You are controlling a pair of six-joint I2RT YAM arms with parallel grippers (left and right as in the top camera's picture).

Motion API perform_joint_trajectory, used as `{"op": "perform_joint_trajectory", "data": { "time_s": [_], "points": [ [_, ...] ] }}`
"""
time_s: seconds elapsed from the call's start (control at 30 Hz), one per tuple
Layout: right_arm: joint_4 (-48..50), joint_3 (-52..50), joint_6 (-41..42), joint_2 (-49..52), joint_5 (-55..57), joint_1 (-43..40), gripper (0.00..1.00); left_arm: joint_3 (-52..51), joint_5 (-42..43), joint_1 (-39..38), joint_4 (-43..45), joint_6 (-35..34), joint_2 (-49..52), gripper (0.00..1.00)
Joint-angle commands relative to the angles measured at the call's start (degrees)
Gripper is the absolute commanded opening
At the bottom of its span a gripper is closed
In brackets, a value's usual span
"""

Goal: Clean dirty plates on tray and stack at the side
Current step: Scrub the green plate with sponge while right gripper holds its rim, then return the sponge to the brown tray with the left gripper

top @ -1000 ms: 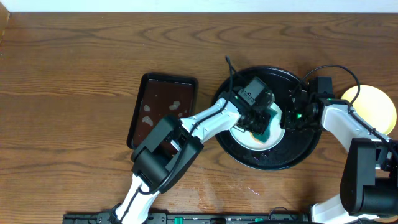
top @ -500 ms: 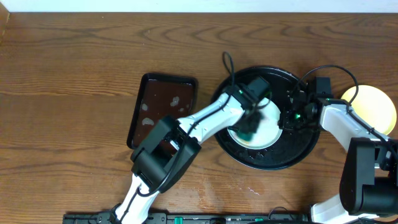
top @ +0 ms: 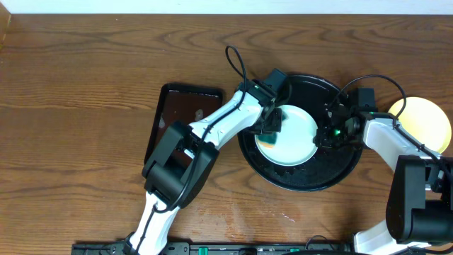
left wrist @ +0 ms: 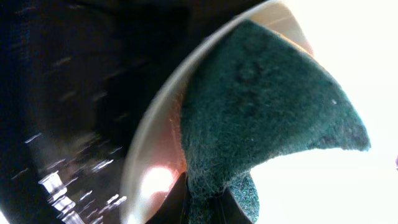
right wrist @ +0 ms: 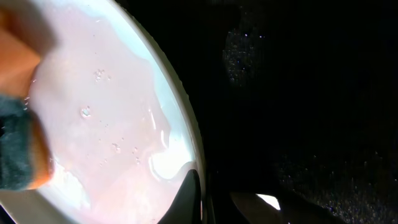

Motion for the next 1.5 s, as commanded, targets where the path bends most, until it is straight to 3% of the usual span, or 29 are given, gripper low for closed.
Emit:
{"op": "perform_joint_trajectory", "data": {
  "time_s": [0.0,0.13,0.3,0.6,0.7,0.8,1.0,1.47],
  "points": [
    [0.1,-0.6,-0.6,1.2,2.8,0.1,0.01,-0.6,8.7,-2.0,3.6,5.7,3.8,0.08],
    [0.0,-0.6,-0.6,1.2,2.7,0.1,0.01,-0.6,8.7,-5.9,7.1,12.2,3.8,0.08],
    [0.2,-0.6,-0.2,1.2,2.7,0.1,0.01,-0.6,8.9,-8.0,6.9,12.4,3.8,0.08],
    [0.5,-0.6,-0.2,1.2,2.7,0.1,0.01,-0.6,11.2,-7.5,-0.6,16.6,3.8,0.08],
    [0.5,-0.6,-0.2,1.2,2.7,0.1,0.01,-0.6,8.4,-6.4,-3.0,17.2,3.7,0.07],
    [0.5,-0.6,-0.2,1.2,2.7,0.1,0.01,-0.6,0.9,-4.5,-5.0,15.4,3.0,0.07],
    [0.5,-0.6,-0.2,1.2,2.7,0.1,0.01,-0.6,-17.1,1.0,-8.5,4.1,0.4,0.08],
    [0.3,-0.6,-0.2,1.2,2.7,0.1,0.01,-0.5,-14.3,4.3,-13.0,3.9,-17.2,0.08]
  ]
}}
